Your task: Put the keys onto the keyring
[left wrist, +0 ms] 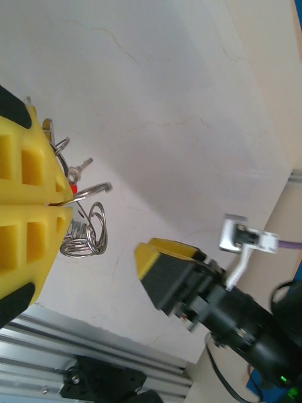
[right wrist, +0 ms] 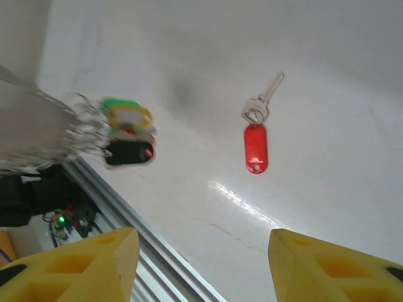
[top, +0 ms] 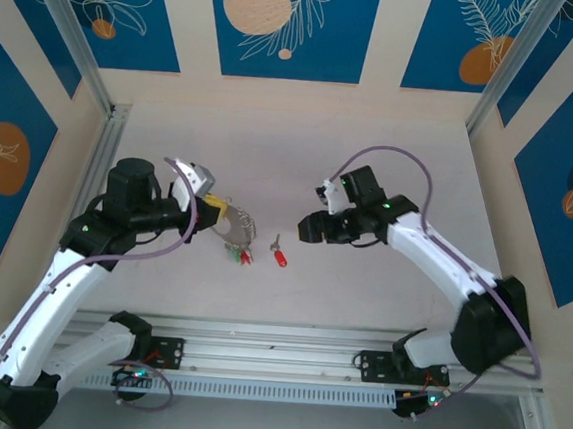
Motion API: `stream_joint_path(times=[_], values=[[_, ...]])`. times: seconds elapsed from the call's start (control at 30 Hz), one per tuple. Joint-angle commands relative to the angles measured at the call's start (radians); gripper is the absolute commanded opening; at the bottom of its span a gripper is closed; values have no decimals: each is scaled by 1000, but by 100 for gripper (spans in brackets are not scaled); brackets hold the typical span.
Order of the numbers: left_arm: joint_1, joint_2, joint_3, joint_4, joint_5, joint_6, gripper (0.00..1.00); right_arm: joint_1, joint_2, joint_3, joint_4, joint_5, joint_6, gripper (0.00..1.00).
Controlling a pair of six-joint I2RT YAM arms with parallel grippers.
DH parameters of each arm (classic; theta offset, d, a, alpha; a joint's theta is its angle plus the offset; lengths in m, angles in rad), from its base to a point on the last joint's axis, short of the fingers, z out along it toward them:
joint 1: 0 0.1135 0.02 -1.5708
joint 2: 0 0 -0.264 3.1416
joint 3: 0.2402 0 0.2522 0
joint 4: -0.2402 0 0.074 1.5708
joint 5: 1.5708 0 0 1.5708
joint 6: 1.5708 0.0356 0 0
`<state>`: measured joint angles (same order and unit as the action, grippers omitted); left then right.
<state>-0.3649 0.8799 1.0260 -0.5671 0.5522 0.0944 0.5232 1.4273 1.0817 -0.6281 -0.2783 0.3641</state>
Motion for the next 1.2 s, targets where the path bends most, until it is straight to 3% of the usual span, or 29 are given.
stream_joint_path(times=[0.0, 0.2, 0.4, 1.17], values=[[45, -13, -16, 38, 12, -45, 0, 9, 132, 94, 15, -71, -68, 55], [91, 11, -57, 83, 30, -73, 0, 39, 374, 238, -29, -82, -135, 51], [106, 27, -79, 119, 54, -82, 0, 71, 512, 328, -86, -70, -176, 44], [113, 23, -90, 147, 70, -92, 0, 113, 647, 378, -115, -13, -212, 30]])
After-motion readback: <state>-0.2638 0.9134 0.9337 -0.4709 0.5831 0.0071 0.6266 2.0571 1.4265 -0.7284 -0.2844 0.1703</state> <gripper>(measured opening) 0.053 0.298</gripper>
